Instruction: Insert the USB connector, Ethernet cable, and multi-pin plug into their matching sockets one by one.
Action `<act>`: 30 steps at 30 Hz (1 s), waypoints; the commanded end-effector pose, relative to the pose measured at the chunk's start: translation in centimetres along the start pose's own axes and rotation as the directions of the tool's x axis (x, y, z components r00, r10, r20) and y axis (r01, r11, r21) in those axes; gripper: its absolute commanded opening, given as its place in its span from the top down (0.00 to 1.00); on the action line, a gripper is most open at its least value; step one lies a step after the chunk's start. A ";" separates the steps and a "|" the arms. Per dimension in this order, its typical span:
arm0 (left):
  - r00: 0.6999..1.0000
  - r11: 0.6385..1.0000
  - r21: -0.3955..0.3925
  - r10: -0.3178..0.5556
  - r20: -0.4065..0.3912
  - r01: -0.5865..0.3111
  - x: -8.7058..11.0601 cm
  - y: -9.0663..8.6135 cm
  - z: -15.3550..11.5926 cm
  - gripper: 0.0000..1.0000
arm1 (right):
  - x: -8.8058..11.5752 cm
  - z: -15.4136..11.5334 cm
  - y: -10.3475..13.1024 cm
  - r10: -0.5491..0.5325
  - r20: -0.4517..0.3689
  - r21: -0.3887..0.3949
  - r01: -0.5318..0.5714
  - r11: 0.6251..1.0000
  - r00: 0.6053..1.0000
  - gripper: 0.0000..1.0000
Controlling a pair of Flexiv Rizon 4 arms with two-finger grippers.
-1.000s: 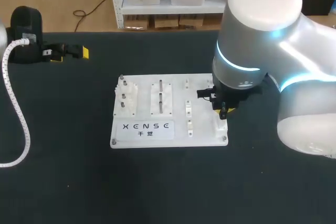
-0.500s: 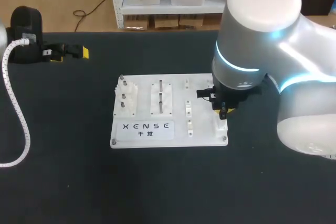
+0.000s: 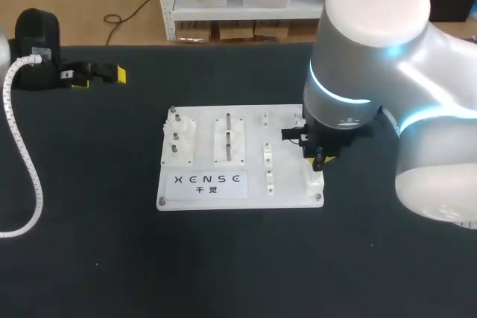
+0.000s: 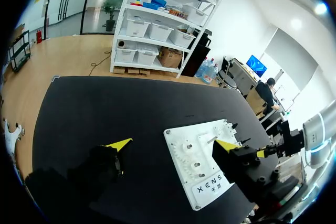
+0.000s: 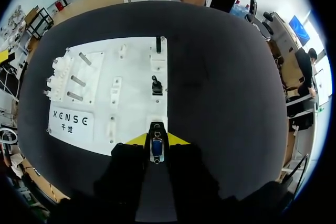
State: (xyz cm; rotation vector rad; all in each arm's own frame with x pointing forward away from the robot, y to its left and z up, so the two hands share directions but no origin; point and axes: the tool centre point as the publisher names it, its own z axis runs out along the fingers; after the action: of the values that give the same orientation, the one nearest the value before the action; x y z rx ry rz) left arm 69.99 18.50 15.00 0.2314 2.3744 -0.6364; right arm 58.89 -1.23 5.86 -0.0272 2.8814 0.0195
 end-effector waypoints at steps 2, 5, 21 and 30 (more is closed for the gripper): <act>1.000 1.000 0.000 0.000 0.000 0.000 0.0 0.0 0.0 0.00 | 0.6 2.2 -0.1 0.000 -0.019 -0.001 0.000 1.000 1.000 1.00; 1.000 1.000 0.000 0.000 0.000 0.000 0.0 0.0 0.0 0.00 | 0.6 2.7 0.0 -0.004 -0.045 -0.004 0.004 1.000 0.999 1.00; 1.000 1.000 0.000 0.000 0.000 0.000 0.0 0.0 0.0 0.00 | 0.1 4.4 0.6 -0.048 -0.117 0.011 0.049 0.999 0.992 1.00; 1.000 1.000 0.000 0.000 0.000 0.000 0.0 0.0 0.0 0.00 | 0.7 5.1 0.5 -0.051 -0.147 0.015 0.054 0.998 0.988 1.00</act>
State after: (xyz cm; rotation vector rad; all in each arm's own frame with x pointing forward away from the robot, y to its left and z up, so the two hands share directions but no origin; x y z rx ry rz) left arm 69.99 18.50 15.00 0.2314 2.3744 -0.6364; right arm 59.05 -0.96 5.67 -0.1033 3.0161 -0.0189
